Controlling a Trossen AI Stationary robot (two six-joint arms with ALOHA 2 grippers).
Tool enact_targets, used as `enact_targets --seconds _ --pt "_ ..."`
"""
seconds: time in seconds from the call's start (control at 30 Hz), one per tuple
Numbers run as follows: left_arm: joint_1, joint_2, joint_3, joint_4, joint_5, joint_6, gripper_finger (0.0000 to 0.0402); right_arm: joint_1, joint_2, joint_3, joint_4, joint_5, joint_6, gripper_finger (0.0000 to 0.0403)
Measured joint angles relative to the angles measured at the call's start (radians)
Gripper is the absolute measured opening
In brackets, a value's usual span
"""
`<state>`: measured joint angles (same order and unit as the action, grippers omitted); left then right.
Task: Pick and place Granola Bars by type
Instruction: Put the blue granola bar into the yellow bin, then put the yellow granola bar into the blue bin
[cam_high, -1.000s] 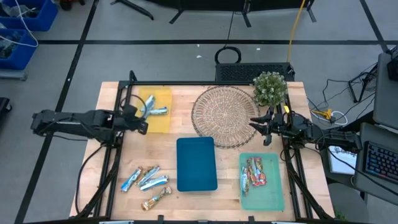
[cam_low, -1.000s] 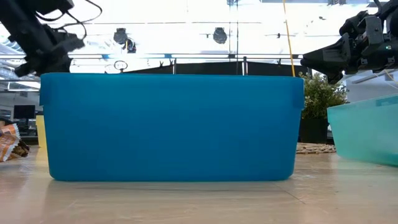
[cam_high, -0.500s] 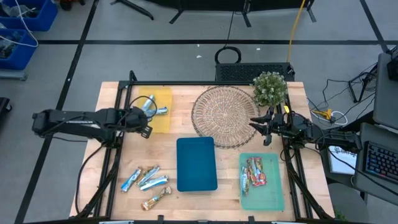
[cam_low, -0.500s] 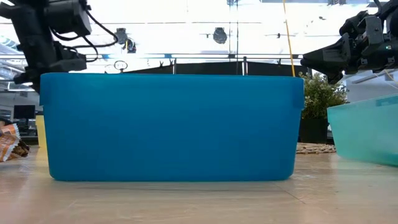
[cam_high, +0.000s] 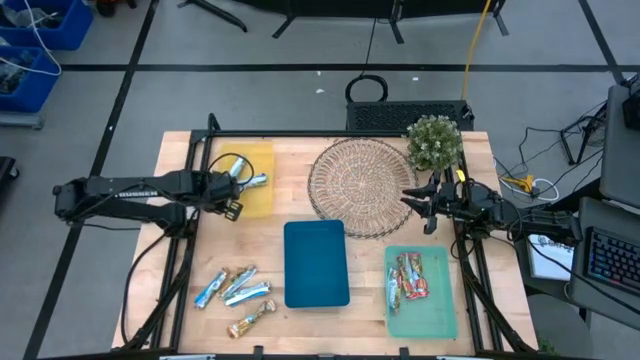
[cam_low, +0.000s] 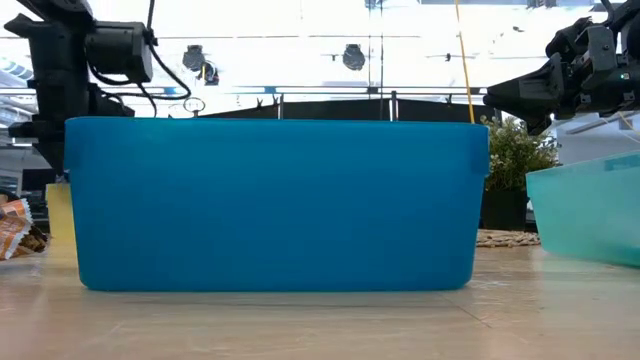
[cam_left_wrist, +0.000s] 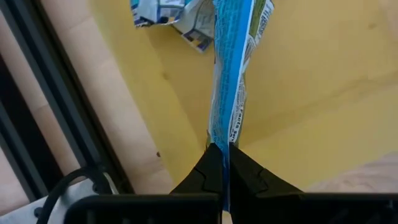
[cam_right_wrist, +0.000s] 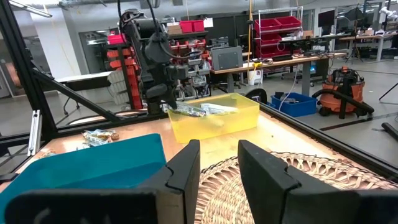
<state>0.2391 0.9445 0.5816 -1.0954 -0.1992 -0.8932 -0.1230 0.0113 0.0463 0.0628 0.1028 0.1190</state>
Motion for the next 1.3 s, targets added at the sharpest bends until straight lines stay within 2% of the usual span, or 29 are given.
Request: enact_targets --seconds 0.23,0.43,0.7,0.97,1.3 --pt "0.031 0.001 0.0 -0.009 0.02 0.021 0.0014 0.0 0.0 0.0 0.0 0.0 0.0 0.01" --pt "0.041 0.001 -0.001 -0.009 0.019 0.034 0.0006 0.0 0.0 0.0 0.0 0.0 0.0 0.01" --pt "0.043 0.001 -0.001 -0.006 0.019 0.062 0.0041 0.0 0.0 0.0 0.0 0.0 0.0 0.01" --pt "0.043 0.0 -0.001 0.01 0.014 0.106 0.0035 0.0 0.0 0.0 0.0 0.0 0.0 0.01" --pt "0.043 -0.005 -0.002 0.17 0.007 0.223 0.0035 0.0 0.0 0.0 0.0 0.0 0.0 0.01"
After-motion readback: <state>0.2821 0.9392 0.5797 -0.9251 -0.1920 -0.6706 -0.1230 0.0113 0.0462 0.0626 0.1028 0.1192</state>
